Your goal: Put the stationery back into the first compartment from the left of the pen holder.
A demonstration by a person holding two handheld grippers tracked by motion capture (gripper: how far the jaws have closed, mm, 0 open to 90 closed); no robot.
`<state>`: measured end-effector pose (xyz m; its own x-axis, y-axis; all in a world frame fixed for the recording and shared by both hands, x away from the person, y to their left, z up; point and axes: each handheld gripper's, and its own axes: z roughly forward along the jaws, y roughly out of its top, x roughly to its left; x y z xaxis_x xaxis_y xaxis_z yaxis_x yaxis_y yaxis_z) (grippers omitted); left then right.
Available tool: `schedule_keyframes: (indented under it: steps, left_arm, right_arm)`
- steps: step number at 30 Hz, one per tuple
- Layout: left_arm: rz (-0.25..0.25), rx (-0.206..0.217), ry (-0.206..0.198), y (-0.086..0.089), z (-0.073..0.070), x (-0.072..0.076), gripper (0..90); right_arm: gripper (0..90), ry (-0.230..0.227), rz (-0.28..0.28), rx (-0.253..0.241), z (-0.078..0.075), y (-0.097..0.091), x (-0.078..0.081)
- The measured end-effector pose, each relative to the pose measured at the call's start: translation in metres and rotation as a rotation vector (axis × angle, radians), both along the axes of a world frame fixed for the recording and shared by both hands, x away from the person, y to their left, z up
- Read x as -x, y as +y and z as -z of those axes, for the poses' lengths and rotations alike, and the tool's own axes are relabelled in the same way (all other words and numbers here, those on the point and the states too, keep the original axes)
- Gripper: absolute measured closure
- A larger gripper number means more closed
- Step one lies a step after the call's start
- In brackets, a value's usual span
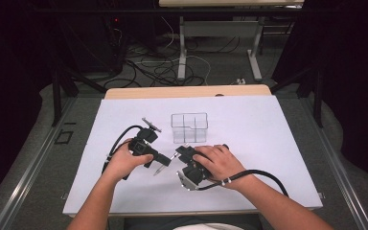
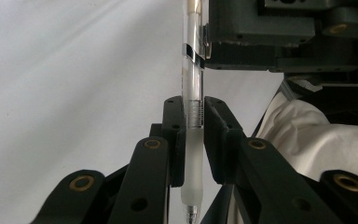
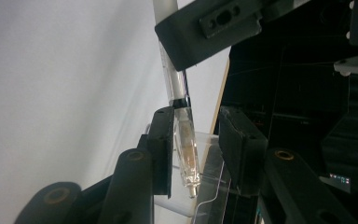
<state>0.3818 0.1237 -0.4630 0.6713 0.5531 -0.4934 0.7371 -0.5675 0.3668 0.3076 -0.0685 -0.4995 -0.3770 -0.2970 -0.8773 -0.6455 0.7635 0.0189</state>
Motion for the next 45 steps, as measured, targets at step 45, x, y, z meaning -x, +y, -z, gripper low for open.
schedule_keyframes:
  steps: [45]
  left_arm:
    - [-0.026, 0.009, -0.008, 0.0023, 0.0014, 0.0000, 69.1]
  right_arm:
    - [79.8, -0.021, -0.006, 0.100, 0.0064, 0.0085, 0.0020]
